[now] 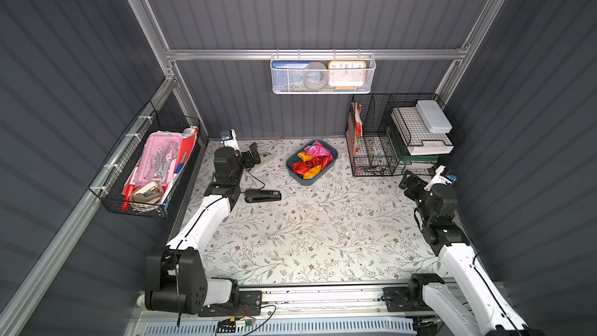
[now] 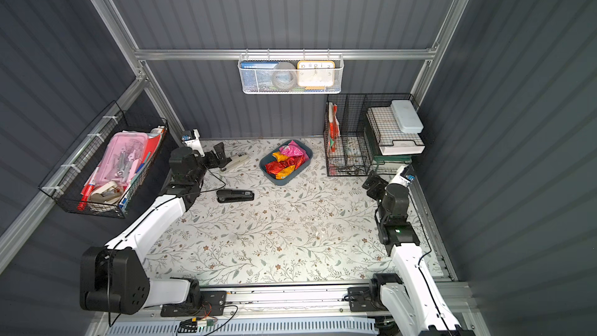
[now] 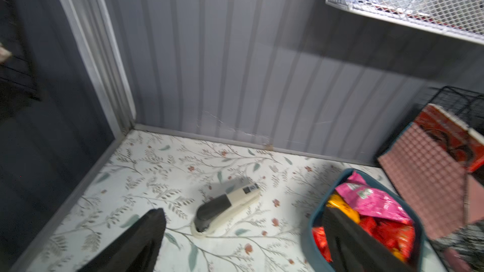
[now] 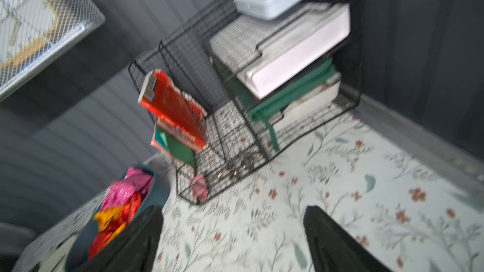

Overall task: Take the tea bags out of the storage box
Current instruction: Adjust the storage box at the center of the board.

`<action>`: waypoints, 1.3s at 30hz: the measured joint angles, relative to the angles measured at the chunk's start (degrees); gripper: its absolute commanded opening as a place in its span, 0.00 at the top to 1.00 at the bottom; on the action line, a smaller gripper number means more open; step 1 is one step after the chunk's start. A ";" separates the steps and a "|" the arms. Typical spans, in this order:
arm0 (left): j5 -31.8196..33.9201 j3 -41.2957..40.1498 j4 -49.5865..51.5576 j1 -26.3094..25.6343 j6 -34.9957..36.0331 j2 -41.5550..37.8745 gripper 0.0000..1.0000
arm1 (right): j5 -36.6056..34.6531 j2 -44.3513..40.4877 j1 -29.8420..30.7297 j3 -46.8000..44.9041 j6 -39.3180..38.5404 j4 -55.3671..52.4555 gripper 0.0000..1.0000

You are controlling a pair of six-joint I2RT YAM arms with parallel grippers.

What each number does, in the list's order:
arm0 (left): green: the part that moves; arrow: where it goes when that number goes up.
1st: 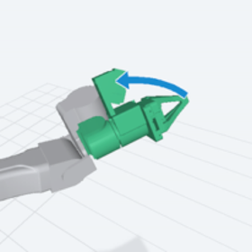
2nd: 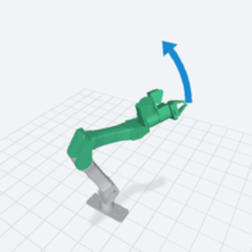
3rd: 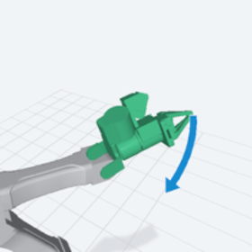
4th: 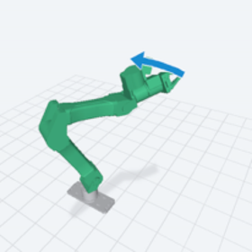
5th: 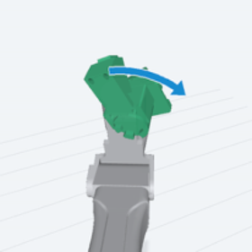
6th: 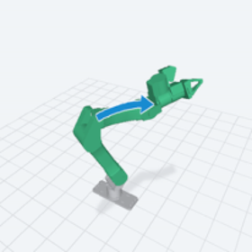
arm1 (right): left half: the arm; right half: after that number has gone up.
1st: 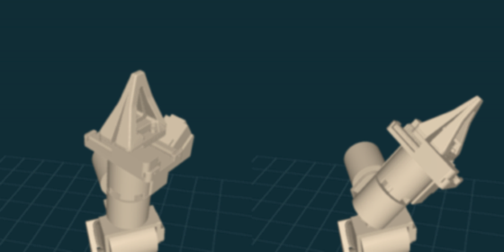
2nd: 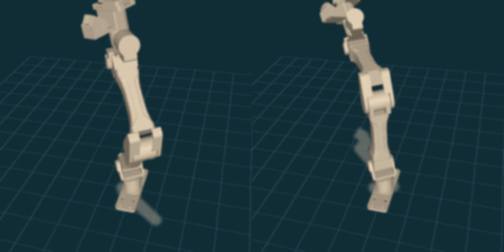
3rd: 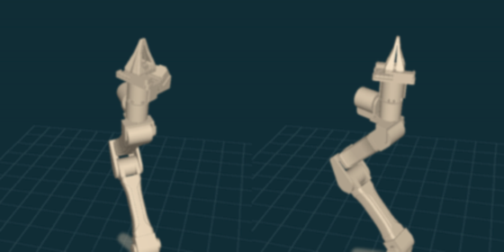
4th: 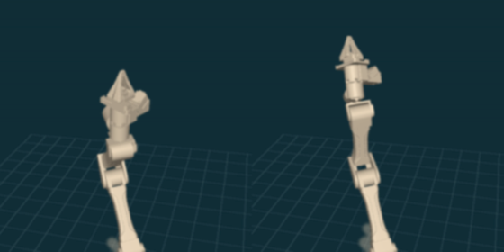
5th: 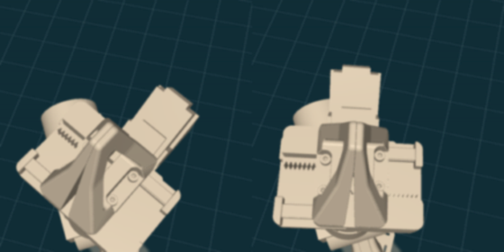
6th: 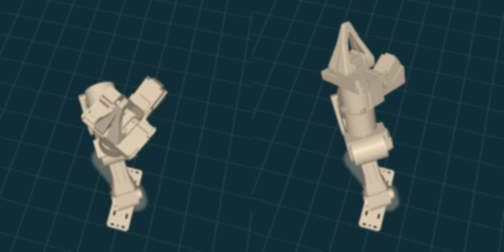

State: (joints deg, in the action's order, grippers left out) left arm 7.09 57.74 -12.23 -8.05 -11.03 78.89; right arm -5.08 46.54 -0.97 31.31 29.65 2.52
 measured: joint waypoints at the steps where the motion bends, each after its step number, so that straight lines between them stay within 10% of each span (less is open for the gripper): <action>1: -1.11 1.73 2.36 -0.61 -1.60 0.90 0.01 | 2.91 -0.04 0.02 0.00 1.55 -2.21 0.20; 7: -7.32 5.81 10.29 -6.19 -11.23 8.00 0.11 | 12.83 1.70 4.17 1.84 8.00 -13.38 0.23; 21: -18.14 8.24 12.00 -9.01 -28.28 25.70 0.30 | 8.33 8.48 20.17 7.04 13.44 -20.00 0.23; 39: -14.45 14.49 8.68 -9.31 -39.06 34.12 0.63 | 6.51 15.10 24.46 10.25 15.39 -19.15 0.23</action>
State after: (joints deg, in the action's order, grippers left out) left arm -7.35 72.23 -3.55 -17.37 -50.09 113.01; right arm 1.43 61.65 23.49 41.56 45.04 -16.62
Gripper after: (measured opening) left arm 0.380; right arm 0.769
